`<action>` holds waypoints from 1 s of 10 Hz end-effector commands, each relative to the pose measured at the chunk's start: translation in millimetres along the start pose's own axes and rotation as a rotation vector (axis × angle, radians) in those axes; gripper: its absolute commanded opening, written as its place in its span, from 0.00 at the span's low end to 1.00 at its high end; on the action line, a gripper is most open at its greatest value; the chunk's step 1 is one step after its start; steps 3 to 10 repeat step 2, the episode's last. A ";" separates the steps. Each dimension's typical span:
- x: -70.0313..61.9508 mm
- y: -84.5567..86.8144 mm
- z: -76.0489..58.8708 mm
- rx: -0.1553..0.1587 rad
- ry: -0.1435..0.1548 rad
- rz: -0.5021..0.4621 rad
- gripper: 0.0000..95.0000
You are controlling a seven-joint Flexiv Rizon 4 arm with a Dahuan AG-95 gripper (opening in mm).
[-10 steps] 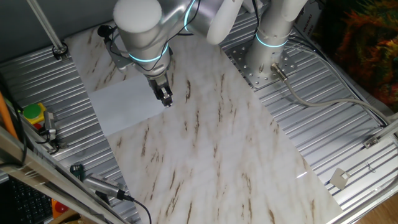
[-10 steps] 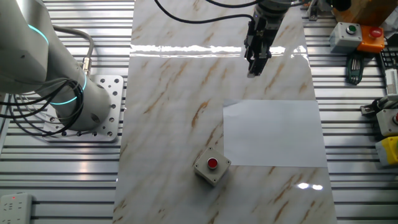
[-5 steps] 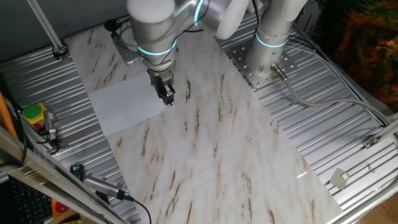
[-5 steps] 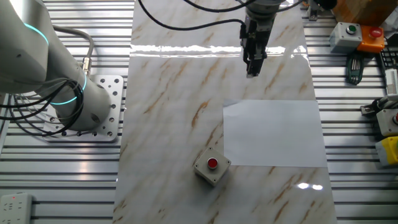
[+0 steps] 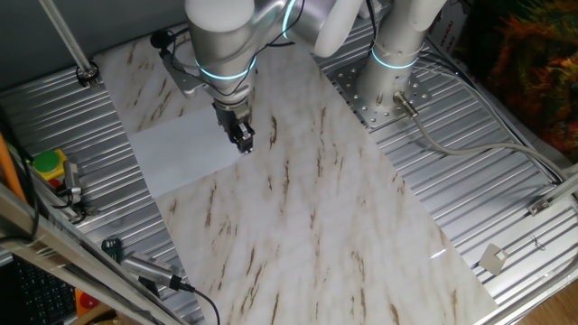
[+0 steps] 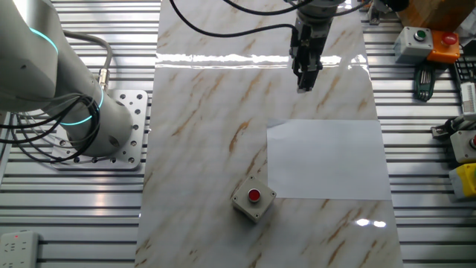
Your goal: Flip over and spread out the paper that is laid flat on the table
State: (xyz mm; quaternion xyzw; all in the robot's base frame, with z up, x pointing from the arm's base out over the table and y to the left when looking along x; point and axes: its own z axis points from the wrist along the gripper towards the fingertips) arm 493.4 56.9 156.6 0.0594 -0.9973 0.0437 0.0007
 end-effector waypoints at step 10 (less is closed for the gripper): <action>-0.4 0.5 -0.3 -0.012 0.004 -0.015 0.60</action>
